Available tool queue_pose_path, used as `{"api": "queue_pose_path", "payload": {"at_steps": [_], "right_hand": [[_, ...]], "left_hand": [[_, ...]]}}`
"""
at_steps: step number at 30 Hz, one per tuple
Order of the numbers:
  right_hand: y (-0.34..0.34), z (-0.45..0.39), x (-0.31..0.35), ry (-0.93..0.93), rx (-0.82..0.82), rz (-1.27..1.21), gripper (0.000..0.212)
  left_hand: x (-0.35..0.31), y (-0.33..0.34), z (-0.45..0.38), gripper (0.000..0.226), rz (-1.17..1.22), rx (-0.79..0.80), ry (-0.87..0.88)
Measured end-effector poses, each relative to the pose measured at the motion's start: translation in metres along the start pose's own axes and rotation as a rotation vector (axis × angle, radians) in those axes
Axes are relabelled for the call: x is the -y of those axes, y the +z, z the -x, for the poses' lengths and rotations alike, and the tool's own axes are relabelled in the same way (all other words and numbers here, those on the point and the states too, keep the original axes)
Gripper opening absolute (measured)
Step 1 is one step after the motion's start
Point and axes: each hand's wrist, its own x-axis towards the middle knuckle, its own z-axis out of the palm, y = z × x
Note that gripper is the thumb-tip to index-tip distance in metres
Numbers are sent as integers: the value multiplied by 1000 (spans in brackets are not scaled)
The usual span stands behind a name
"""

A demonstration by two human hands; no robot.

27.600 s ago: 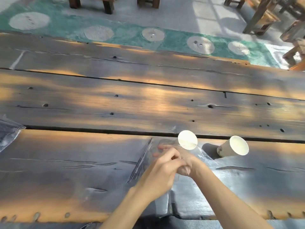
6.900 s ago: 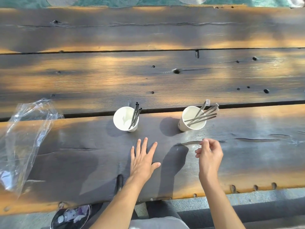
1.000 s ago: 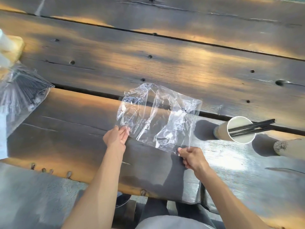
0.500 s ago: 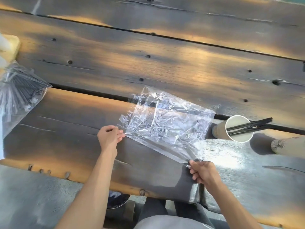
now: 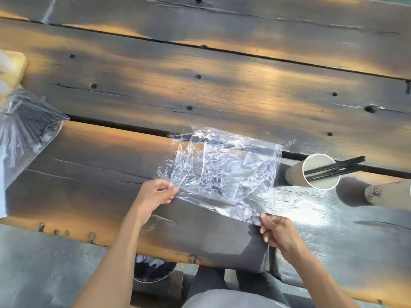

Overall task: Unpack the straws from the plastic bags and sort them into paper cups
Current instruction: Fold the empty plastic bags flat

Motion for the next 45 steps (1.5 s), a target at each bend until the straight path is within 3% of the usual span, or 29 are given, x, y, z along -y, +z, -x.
{"api": "queue_pose_path", "payload": {"at_steps": [4,12,14,16,19,22,25,27,29,32,34,36,39,41,45], "right_hand": [[-4,1,-3,2,-22,3,31],[-15,4,-9,32,-37,83,29],[-19,6,-11,44,-41,91,27],[-23,9,-11,58,-32,121,28],[-22,13,-12,92,2,135,28],[-16,13,-16,118,-4,-28,26],[-6,15,-20,159,13,-213,25],[-1,16,-25,219,66,-235,27],[3,16,-32,285,134,-54,37],[2,13,-23,278,218,765,57],[0,15,-7,183,222,1095,54],[5,20,17,51,202,958,41],[17,15,48,-120,127,443,22],[33,3,62,-125,121,178,18],[71,-19,73,-24,230,-268,31]], "left_hand": [[5,6,-4,18,-46,-156,0],[8,8,-6,32,-245,-299,-18],[9,5,-6,26,-251,-333,-16],[9,5,-3,4,-176,-371,-61],[14,7,-1,24,-54,-572,-111],[19,24,9,29,364,-746,-217],[22,59,30,23,630,-654,-301],[25,76,32,18,681,-575,-300],[25,79,26,14,587,-545,-232],[14,73,12,16,411,-504,-78],[3,61,1,22,401,-495,-37],[-8,44,-12,24,415,-540,-49],[-27,24,-25,19,409,-494,-18],[-38,19,-27,25,390,-452,55],[-47,20,-22,23,385,-265,201]]}}
